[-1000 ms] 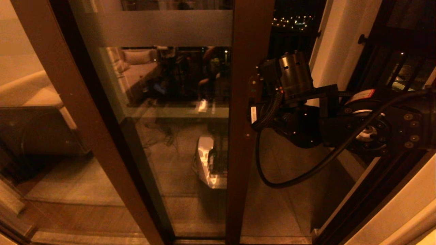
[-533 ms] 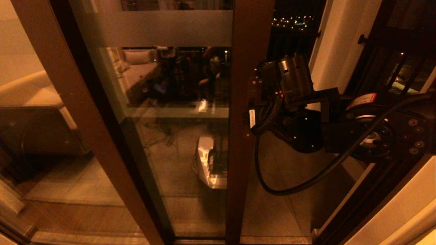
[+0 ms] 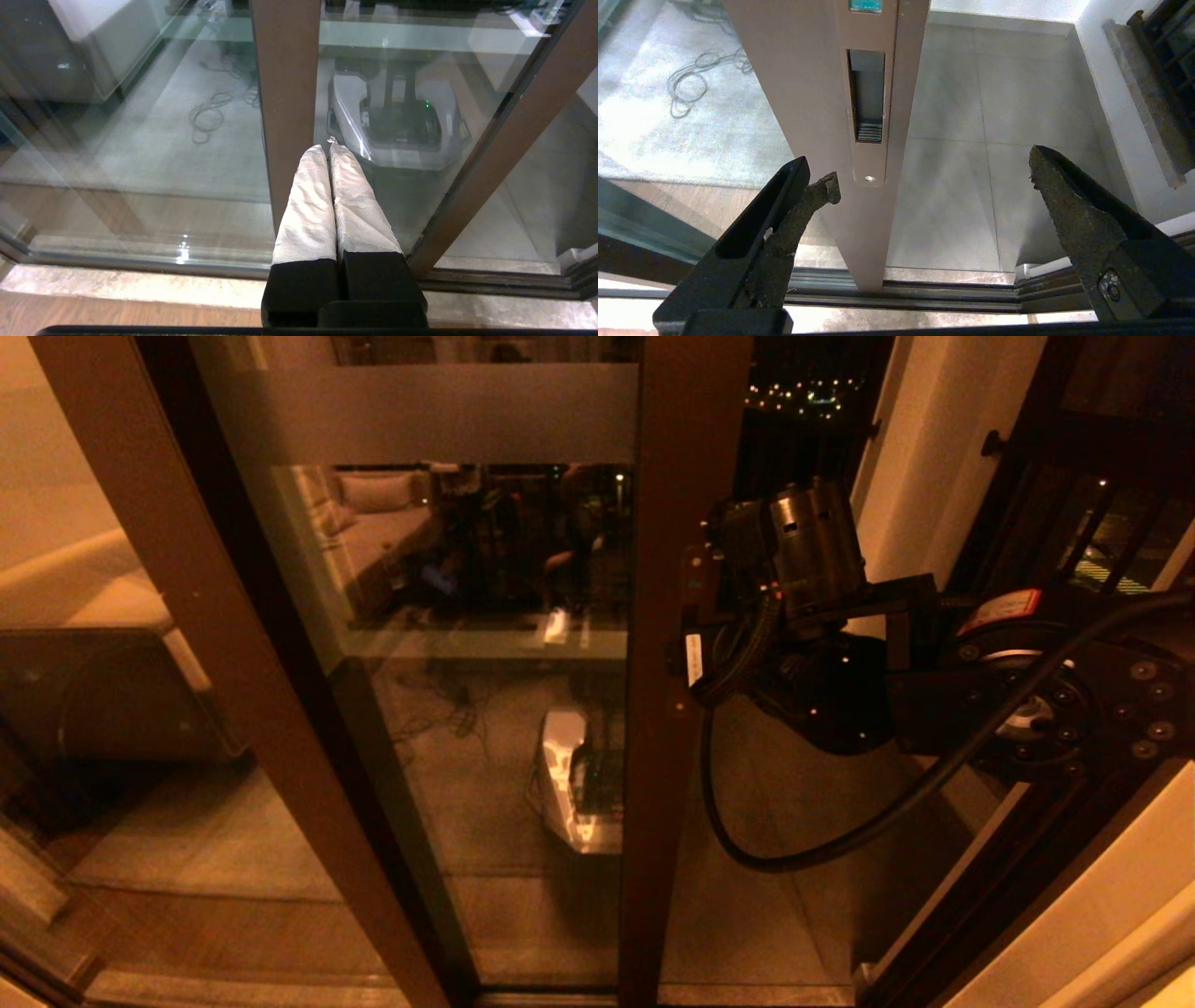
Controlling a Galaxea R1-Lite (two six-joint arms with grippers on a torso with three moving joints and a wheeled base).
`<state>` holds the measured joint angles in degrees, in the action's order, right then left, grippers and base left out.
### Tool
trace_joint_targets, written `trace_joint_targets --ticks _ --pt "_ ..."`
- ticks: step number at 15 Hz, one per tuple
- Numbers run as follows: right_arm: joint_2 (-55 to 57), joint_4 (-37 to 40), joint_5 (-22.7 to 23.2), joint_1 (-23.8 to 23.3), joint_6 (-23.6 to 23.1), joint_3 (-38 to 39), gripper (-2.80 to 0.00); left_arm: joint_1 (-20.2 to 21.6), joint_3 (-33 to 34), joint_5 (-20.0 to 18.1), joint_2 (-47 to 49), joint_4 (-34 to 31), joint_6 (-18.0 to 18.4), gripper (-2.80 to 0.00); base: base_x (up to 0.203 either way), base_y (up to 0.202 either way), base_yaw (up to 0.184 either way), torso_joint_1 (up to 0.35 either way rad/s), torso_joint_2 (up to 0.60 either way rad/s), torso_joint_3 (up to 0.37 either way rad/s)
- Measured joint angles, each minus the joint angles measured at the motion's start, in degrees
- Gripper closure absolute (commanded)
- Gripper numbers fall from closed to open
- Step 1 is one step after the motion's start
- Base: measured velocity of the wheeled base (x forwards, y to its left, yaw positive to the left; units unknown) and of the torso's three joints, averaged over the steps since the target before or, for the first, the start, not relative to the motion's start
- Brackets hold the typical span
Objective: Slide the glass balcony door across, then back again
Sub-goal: Close the slid door
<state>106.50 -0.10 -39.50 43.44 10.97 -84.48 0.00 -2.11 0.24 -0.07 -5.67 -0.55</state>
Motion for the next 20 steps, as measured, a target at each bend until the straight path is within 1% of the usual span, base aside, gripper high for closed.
trace_joint_targets --ticks 6,17,20 --pt "1.68 -1.66 0.0 -0.13 -0.34 -0.13 -2.8 0.0 0.0 -0.01 0.0 0.02 0.02 0.0 0.0 0.0 0.0 0.0 0.0 0.0" --pt "3.6 -1.72 0.0 -4.52 -1.8 -1.33 -2.8 0.0 -0.01 -0.02 0.0 0.0 0.02 0.0 0.0 0.0 0.0 0.0 0.0 0.0" --pt "4.07 -3.96 -0.02 -5.12 -2.27 -1.51 -2.8 0.0 0.0 0.0 0.0 -0.01 0.03 0.0 0.0 0.0 0.0 0.0 0.0 0.0"
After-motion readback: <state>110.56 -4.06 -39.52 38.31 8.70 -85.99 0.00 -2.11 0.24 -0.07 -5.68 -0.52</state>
